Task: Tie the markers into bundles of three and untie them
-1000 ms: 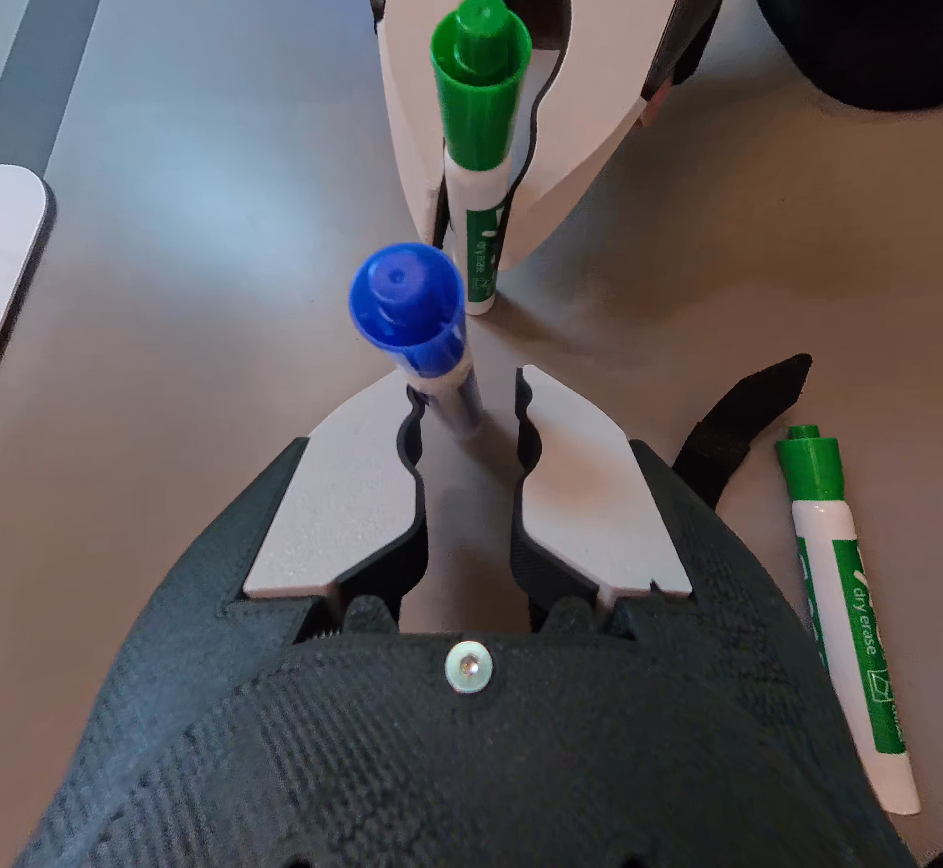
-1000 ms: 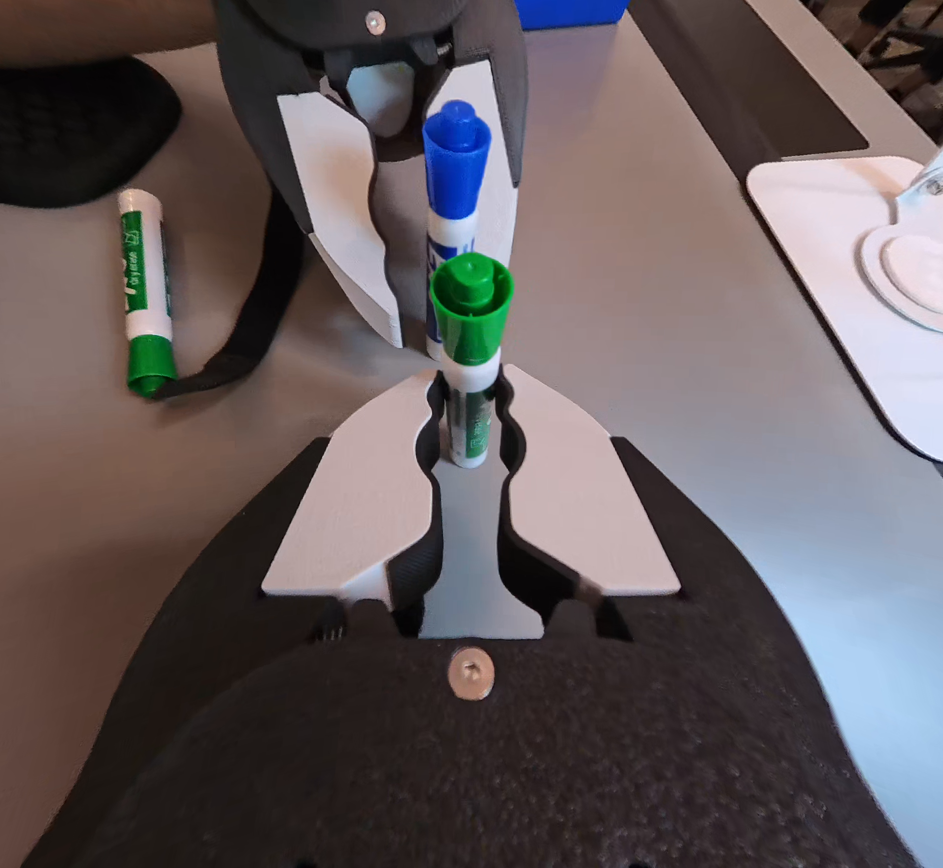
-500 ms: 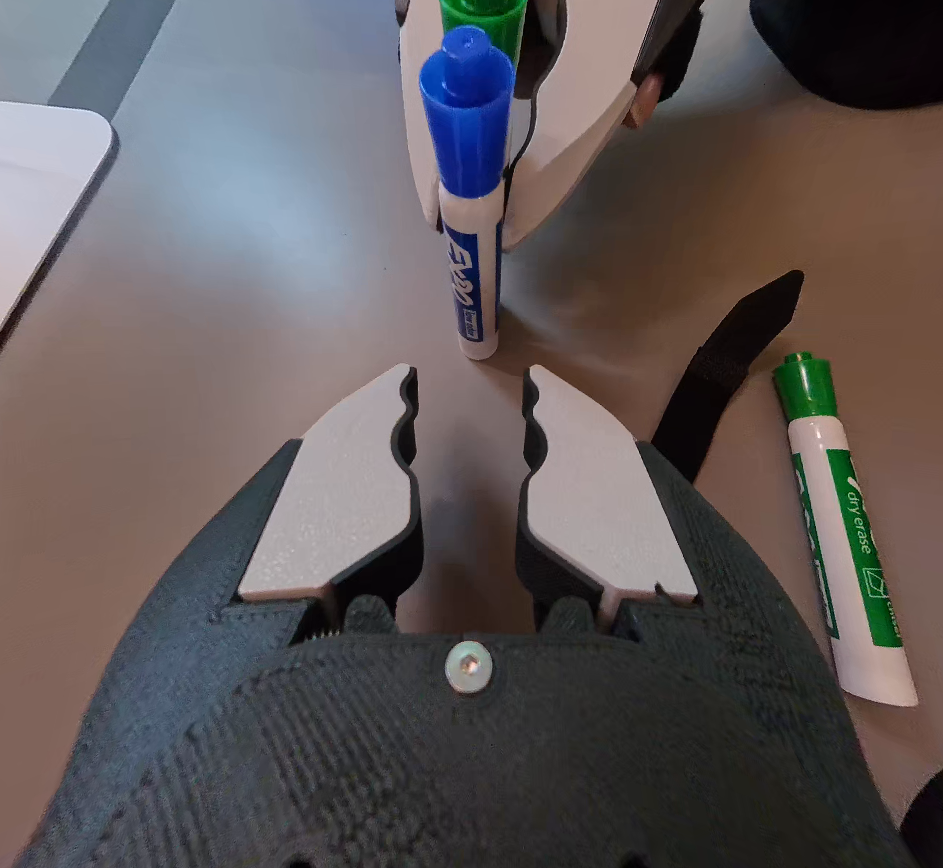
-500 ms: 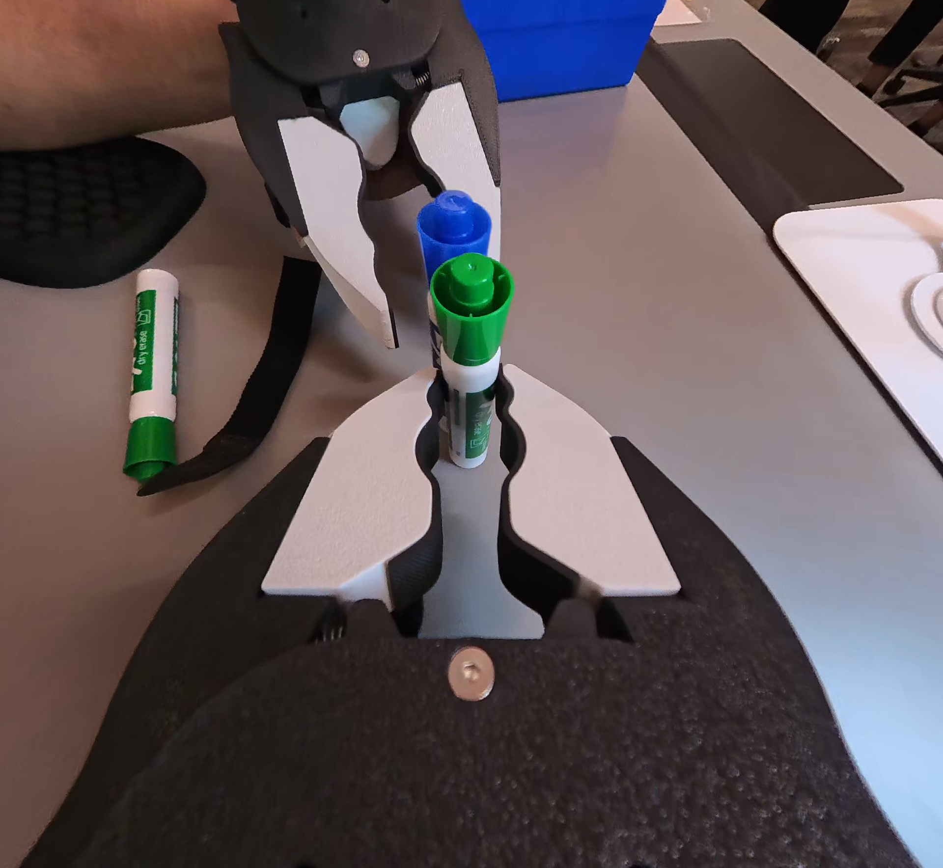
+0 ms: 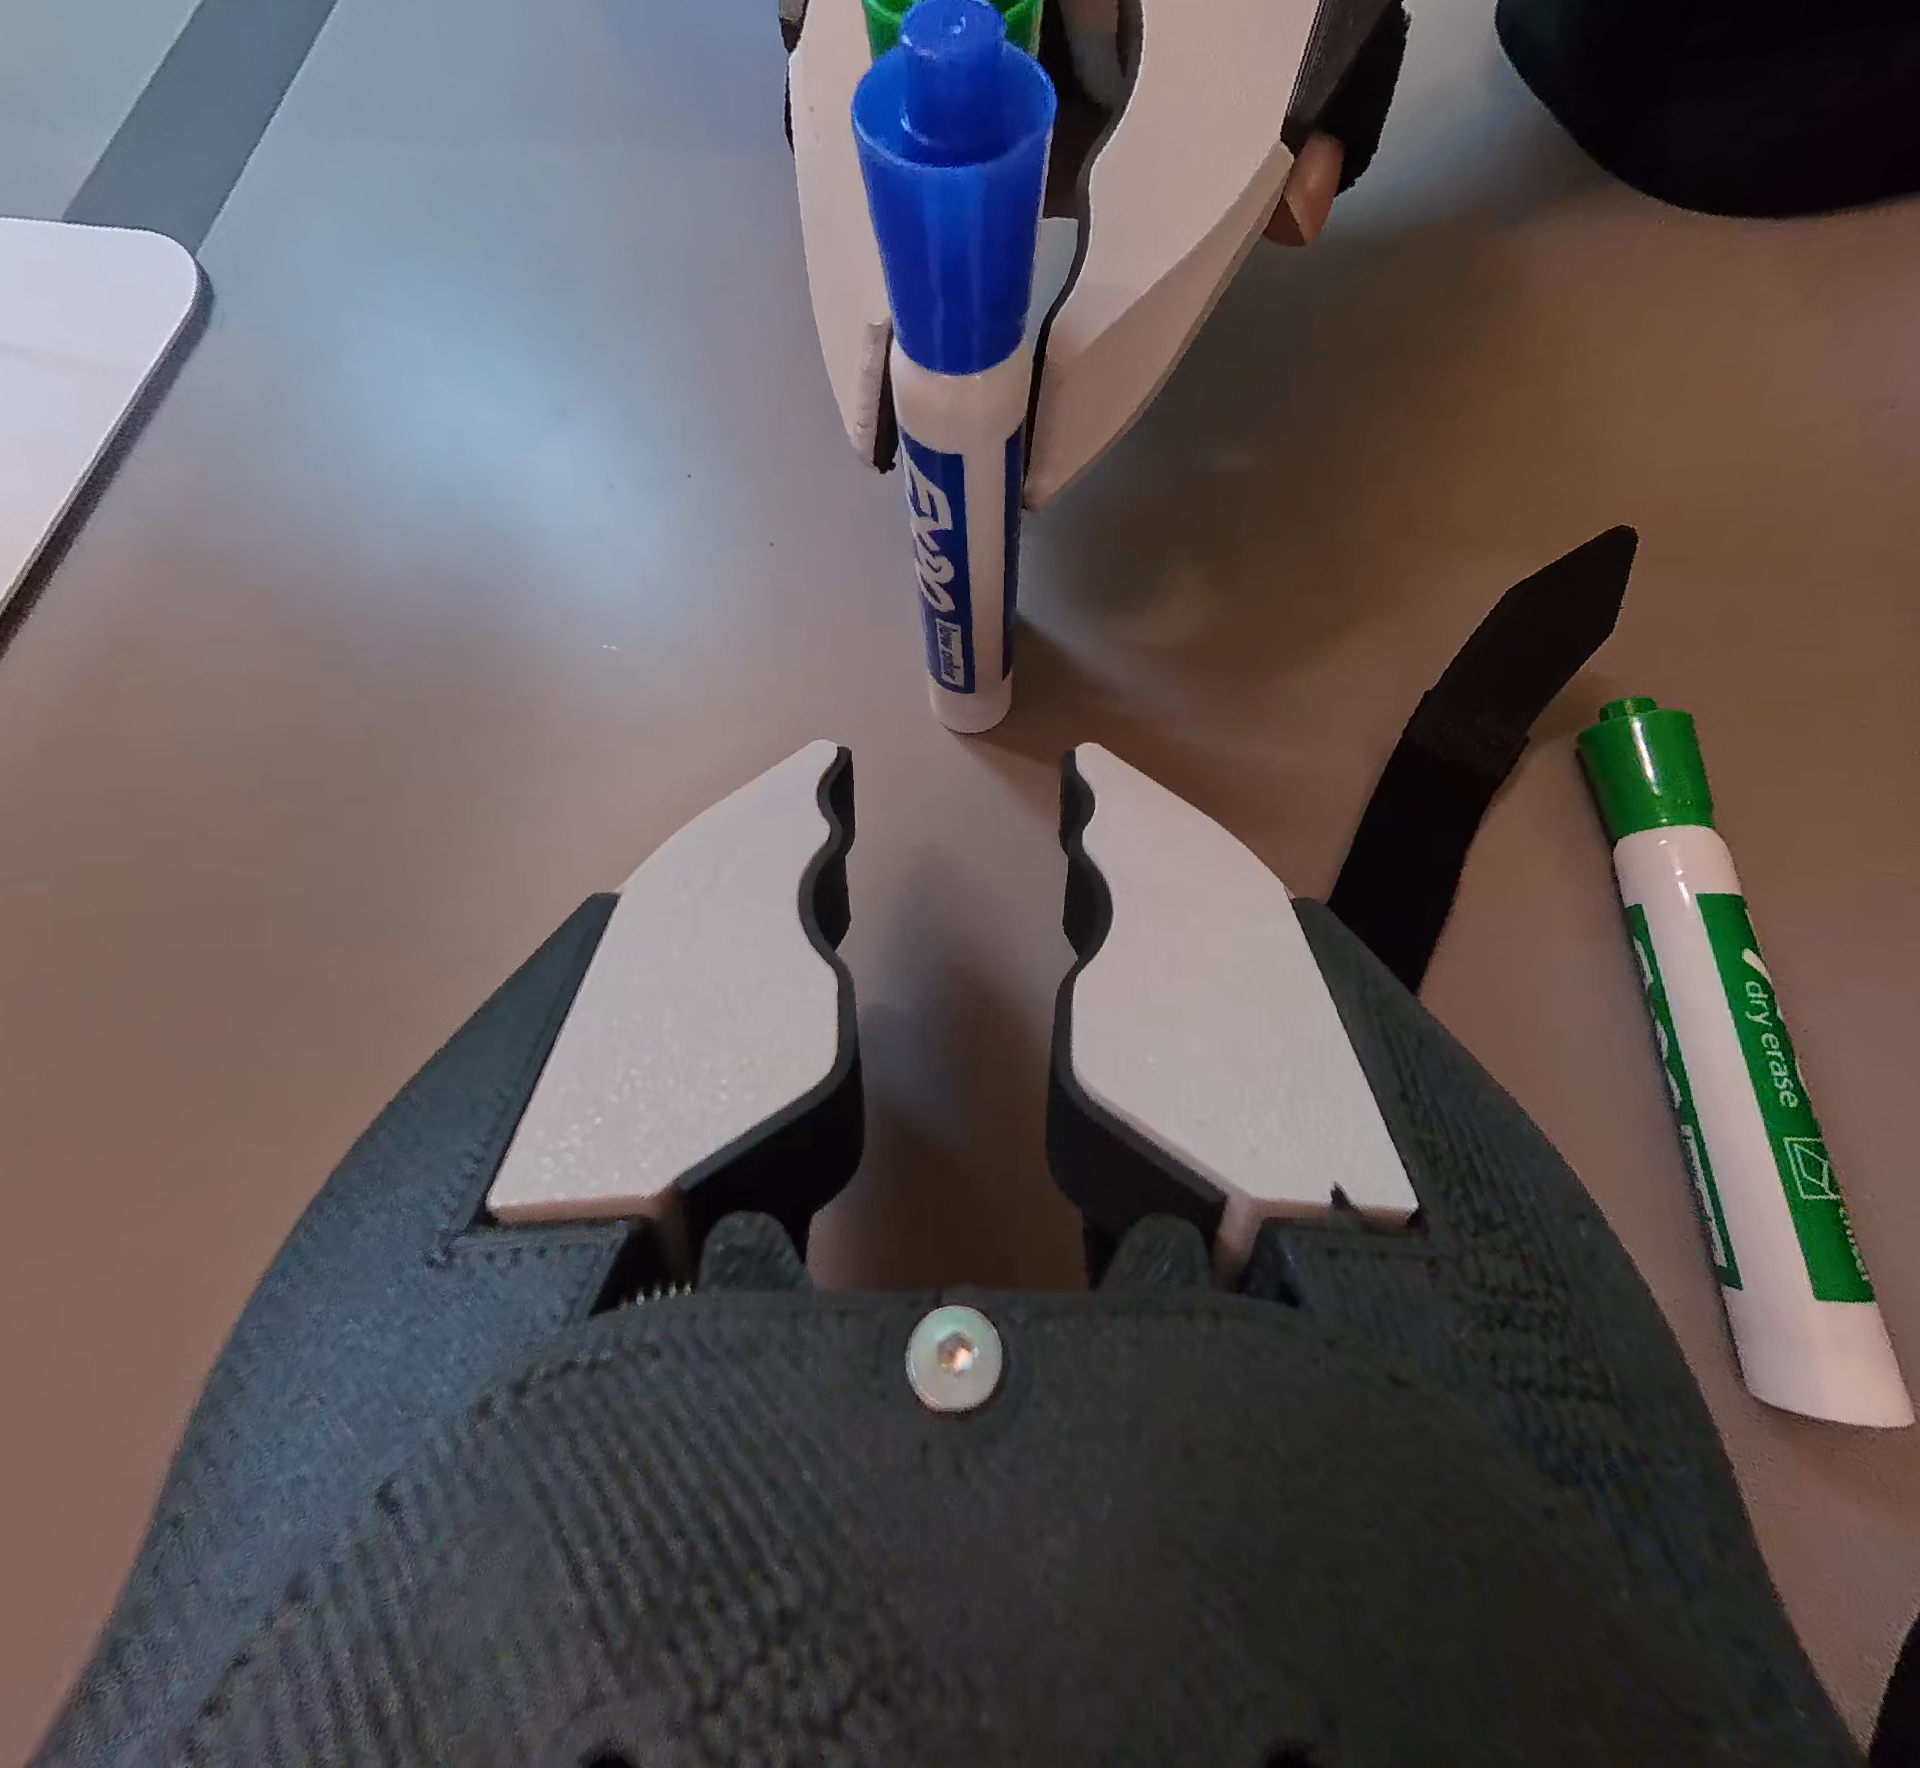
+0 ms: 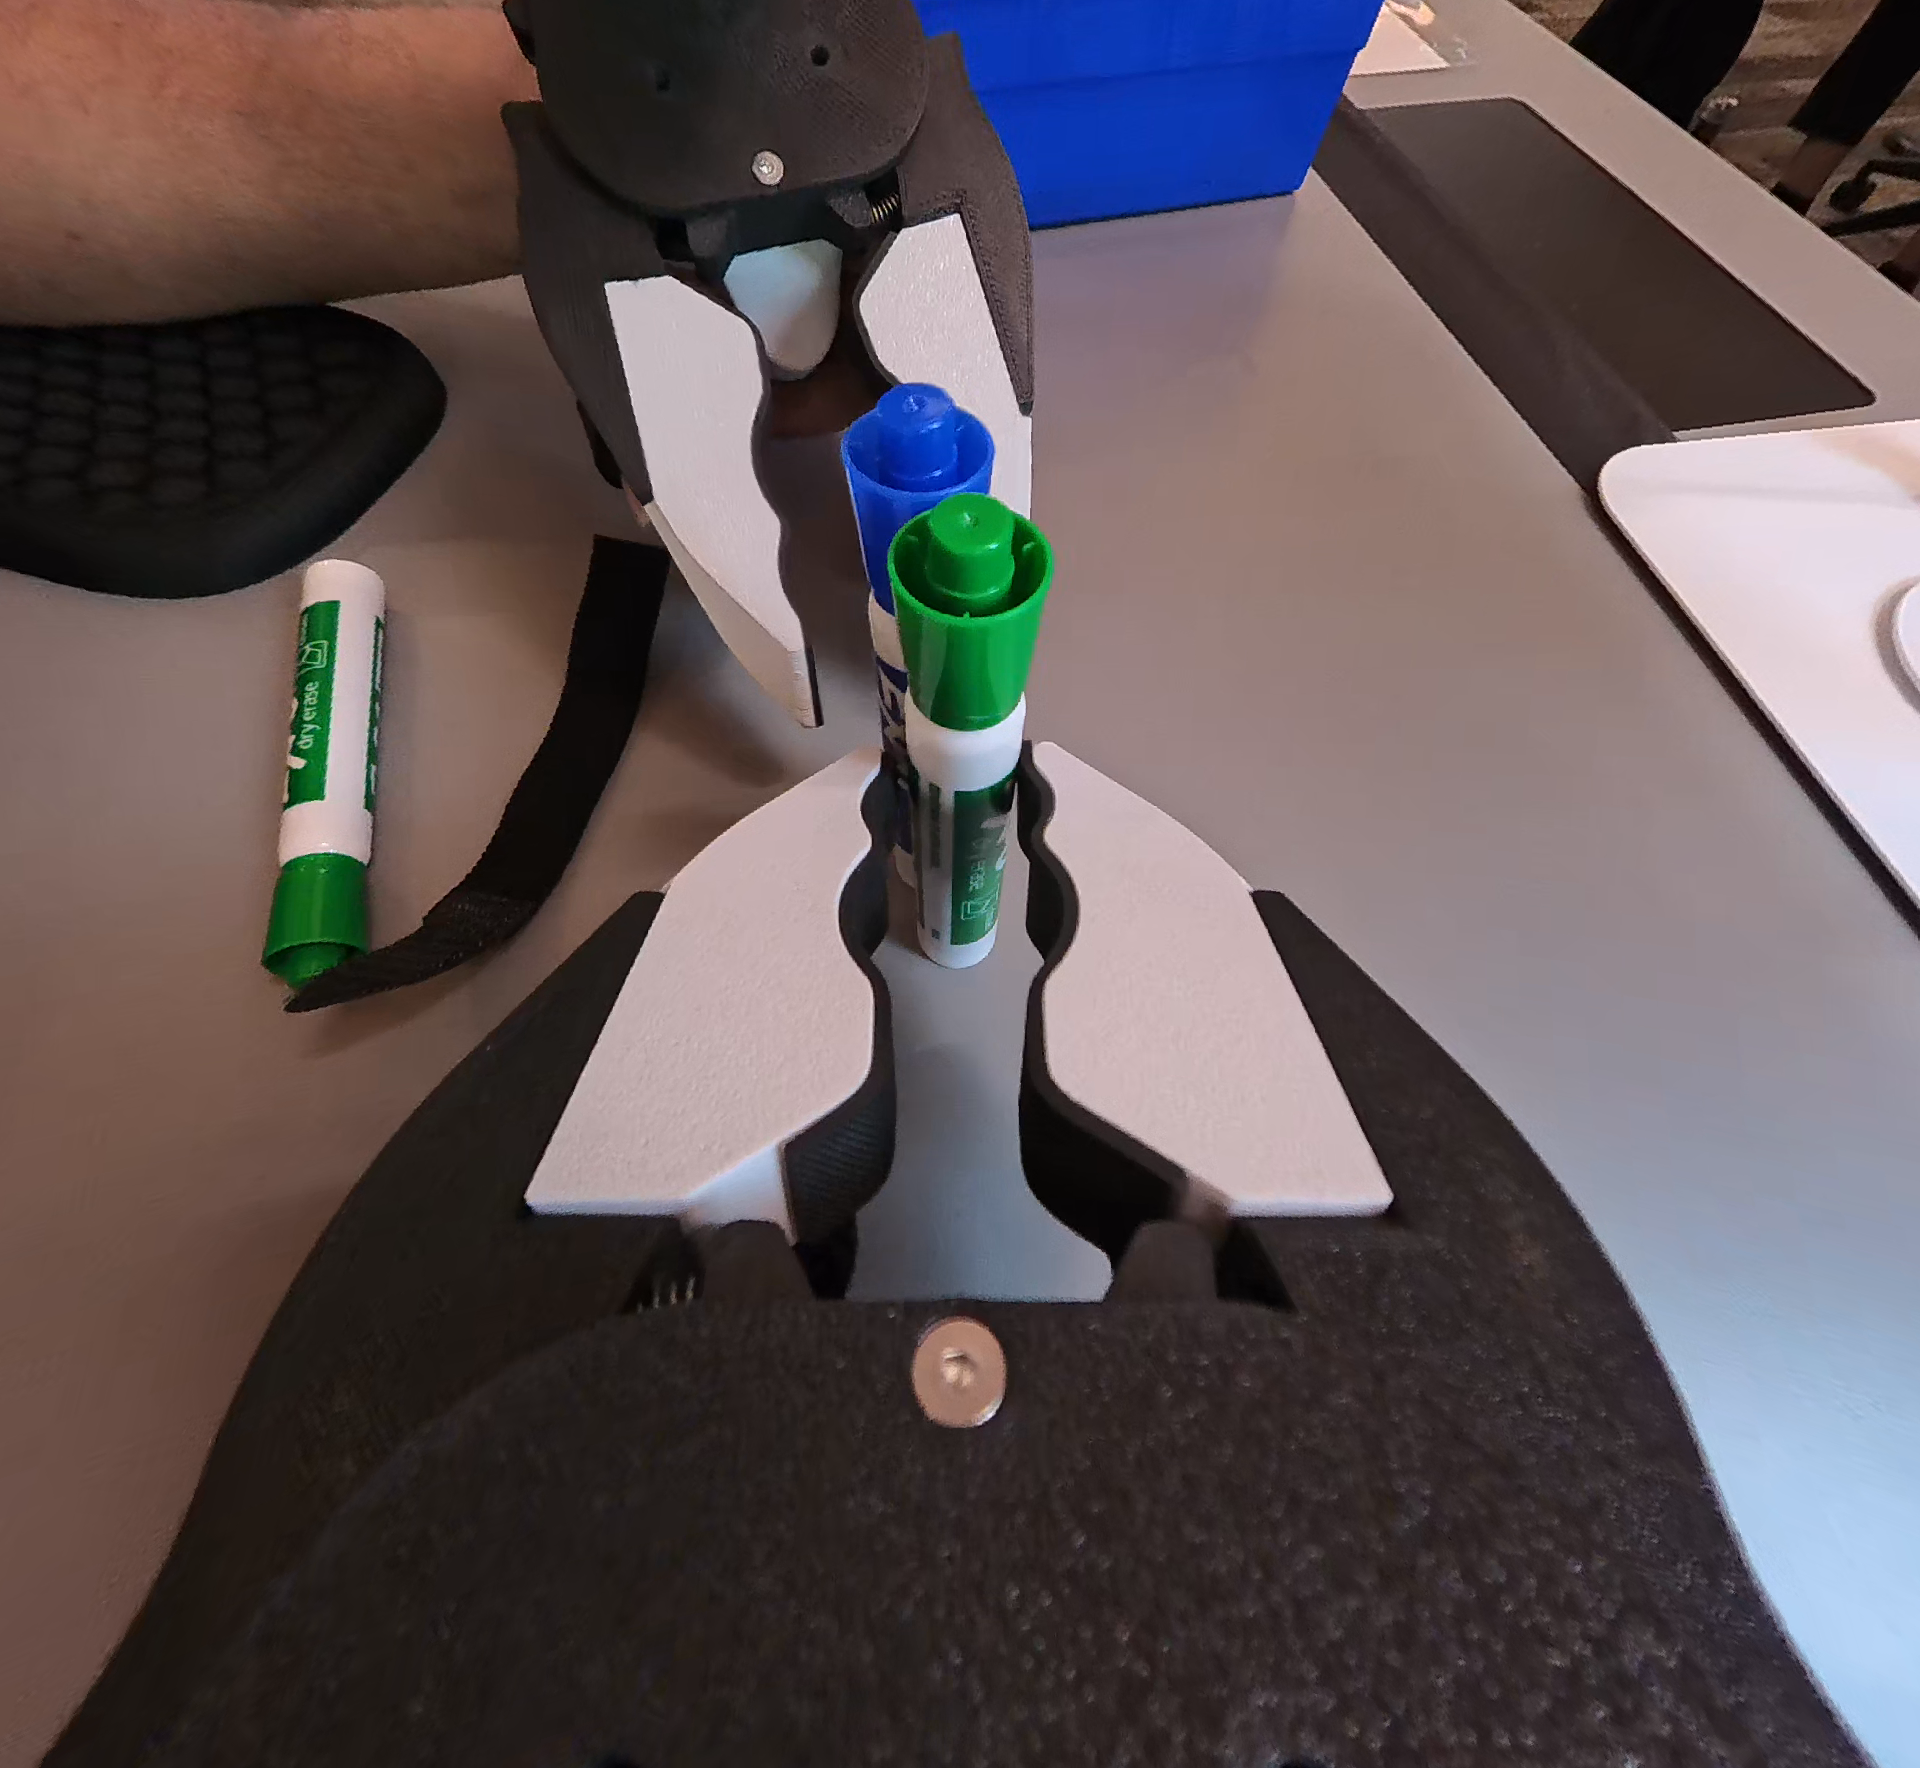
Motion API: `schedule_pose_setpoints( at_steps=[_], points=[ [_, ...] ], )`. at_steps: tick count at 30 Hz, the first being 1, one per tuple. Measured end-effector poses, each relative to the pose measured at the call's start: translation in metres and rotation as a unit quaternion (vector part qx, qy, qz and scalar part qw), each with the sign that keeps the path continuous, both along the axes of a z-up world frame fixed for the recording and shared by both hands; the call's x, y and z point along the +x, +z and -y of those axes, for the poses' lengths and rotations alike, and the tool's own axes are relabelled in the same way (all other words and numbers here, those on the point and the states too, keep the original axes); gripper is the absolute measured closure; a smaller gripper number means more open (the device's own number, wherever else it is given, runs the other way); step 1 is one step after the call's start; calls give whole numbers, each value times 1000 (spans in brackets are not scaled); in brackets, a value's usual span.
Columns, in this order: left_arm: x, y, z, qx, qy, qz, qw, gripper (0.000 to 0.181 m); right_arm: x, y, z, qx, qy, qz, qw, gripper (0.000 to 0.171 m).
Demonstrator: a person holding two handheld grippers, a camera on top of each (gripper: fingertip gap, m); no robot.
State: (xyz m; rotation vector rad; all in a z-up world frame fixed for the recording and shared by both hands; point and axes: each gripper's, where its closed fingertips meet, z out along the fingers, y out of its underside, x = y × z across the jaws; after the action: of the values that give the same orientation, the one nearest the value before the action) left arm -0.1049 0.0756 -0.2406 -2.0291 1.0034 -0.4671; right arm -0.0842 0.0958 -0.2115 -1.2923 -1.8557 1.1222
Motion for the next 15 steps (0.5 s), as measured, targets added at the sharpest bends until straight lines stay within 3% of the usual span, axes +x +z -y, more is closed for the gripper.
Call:
schedule_pose_setpoints(
  at_steps=[9,15],
  points=[
    [12,17,-5,37,-1,45,998,140,5,11,-3,2,-7,-23,1000,132],
    [23,15,-10,16,11,82,996,110,16,23,-10,16,-23,-37,999,111]
  ],
)
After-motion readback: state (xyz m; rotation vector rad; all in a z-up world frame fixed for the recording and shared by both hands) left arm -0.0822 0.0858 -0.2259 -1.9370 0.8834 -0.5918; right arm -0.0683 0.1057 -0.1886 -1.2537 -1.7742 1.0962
